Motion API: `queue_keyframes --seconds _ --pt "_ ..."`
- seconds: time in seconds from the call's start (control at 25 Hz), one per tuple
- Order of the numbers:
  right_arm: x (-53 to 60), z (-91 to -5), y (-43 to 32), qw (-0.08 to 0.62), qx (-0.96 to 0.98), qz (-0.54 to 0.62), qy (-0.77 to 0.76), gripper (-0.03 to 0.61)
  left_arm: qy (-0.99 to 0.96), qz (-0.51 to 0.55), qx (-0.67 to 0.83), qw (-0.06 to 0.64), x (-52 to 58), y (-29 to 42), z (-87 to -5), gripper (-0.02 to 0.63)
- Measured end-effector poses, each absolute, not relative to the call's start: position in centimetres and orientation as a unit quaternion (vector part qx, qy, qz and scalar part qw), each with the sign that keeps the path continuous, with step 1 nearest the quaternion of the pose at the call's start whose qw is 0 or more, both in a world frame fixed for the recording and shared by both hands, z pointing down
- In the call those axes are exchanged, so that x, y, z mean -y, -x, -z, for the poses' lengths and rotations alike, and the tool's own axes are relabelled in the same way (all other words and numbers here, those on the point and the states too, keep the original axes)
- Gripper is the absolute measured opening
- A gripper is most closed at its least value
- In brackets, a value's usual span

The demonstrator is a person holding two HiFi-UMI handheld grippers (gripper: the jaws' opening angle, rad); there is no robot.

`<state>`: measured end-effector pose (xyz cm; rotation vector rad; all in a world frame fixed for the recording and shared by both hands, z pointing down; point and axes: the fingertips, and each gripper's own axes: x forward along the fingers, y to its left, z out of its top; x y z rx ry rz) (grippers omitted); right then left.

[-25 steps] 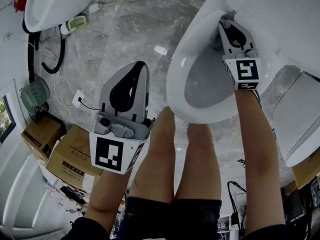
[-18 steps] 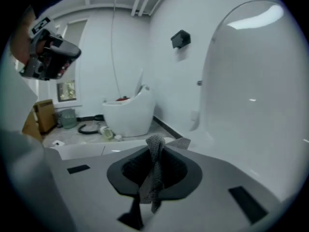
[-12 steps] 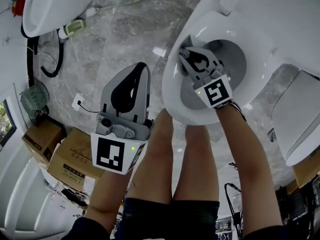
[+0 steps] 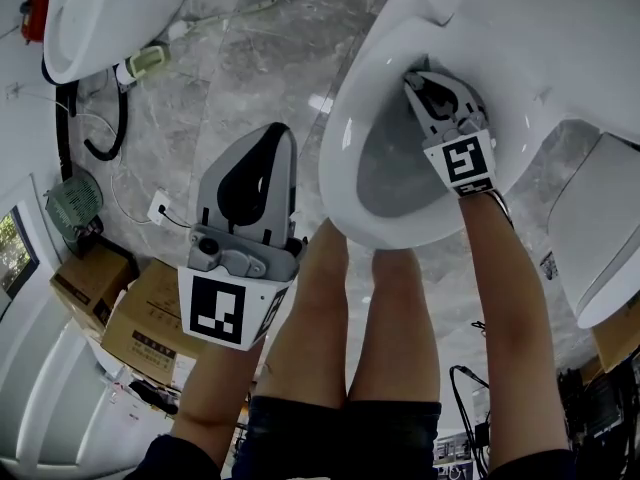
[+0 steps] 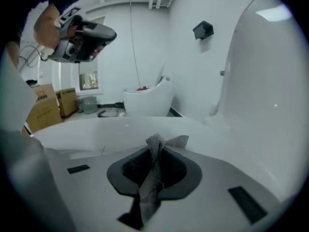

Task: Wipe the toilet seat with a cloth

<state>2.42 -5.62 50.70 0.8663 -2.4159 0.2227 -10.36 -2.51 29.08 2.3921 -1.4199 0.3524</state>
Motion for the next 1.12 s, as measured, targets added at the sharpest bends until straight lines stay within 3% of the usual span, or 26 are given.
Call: queue_keyframes --seconds 0.2,0.6,1.12 --pt "7.4 -50.3 -7.0 0.322 0.85 -0.08 -0.409 0.058 -0.844 -0.126 0.492 0.172 2.0 9.2 -28.9 0.02" --pt "10.2 -47.2 -1.0 0.318 0.891 0.015 -0.325 0.041 -0.85 -0.123 0.484 0.164 2.2 7.3 -28.0 0.02" --pt "6.1 -47.3 -20.7 0.43 0.742 -0.059 -0.512 0.058 -0.864 -0.118 0.462 0.163 2.5 4.7 -27.1 0.02"
